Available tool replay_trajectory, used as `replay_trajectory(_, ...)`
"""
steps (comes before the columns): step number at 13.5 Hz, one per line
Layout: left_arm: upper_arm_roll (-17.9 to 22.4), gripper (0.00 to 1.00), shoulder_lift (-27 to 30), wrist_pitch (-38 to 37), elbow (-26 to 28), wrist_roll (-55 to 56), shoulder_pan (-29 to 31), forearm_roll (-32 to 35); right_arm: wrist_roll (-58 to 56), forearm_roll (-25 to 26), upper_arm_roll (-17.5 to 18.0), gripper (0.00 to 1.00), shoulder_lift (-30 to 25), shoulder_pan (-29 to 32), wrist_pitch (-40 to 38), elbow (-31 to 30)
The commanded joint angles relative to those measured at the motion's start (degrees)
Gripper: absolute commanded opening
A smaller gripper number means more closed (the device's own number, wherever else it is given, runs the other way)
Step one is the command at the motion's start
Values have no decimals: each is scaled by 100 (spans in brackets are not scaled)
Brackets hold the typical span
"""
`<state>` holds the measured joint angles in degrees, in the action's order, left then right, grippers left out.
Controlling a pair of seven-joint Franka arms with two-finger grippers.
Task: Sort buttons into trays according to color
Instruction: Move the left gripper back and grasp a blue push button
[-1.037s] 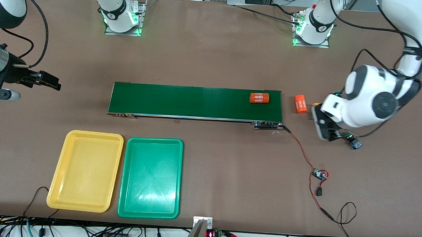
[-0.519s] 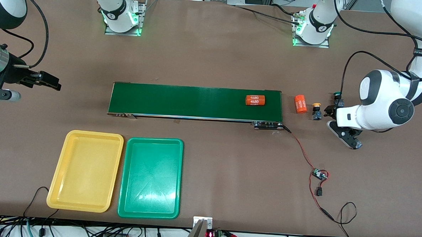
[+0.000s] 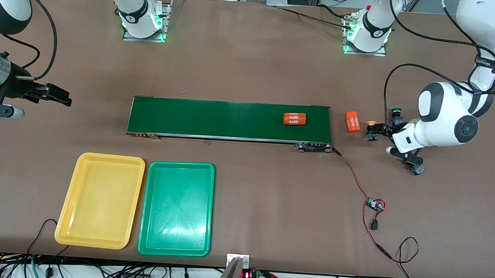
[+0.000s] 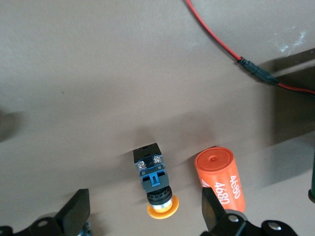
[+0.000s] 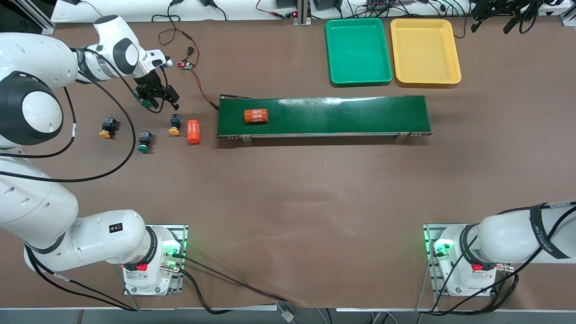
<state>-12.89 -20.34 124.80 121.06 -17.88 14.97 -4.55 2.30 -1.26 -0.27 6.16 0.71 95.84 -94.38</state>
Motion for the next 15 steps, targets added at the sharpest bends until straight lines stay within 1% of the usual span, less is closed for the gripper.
replay_trajectory(1, -21, 100, -22, 368, 207, 127, 14, -99, 25, -58, 27, 100, -62, 44, 5, -45)
replay_trajectory(3, -21, 100, -84, 580, 330, 127, 14, -99, -10, -58, 27, 100, -53, 44, 5, -45)
replay_trajectory(9, -21, 100, -365, 817, 401, 127, 23, -108, -204, -49, 18, 100, -53, 44, 22, -45)
replay_trajectory(10, -21, 99, -374, 879, 445, 127, 23, -108, -204, -49, 27, 100, -53, 35, 14, -45)
replay_trajectory(11, -21, 95, -391, 1018, 523, 127, 23, -108, -204, -49, 18, 100, -53, 35, 5, -45)
replay_trajectory(12, -21, 84, -400, 1159, 611, 127, 23, -108, -204, -49, 18, 100, -53, 44, 5, -45)
replay_trajectory(13, -21, 63, -409, 1221, 699, 118, 23, -108, -204, -49, 18, 100, -53, 44, 5, -45)
replay_trajectory(15, -30, 33, -339, 1161, 726, 127, 23, -108, -204, -49, 27, 100, -62, 35, 5, -45)
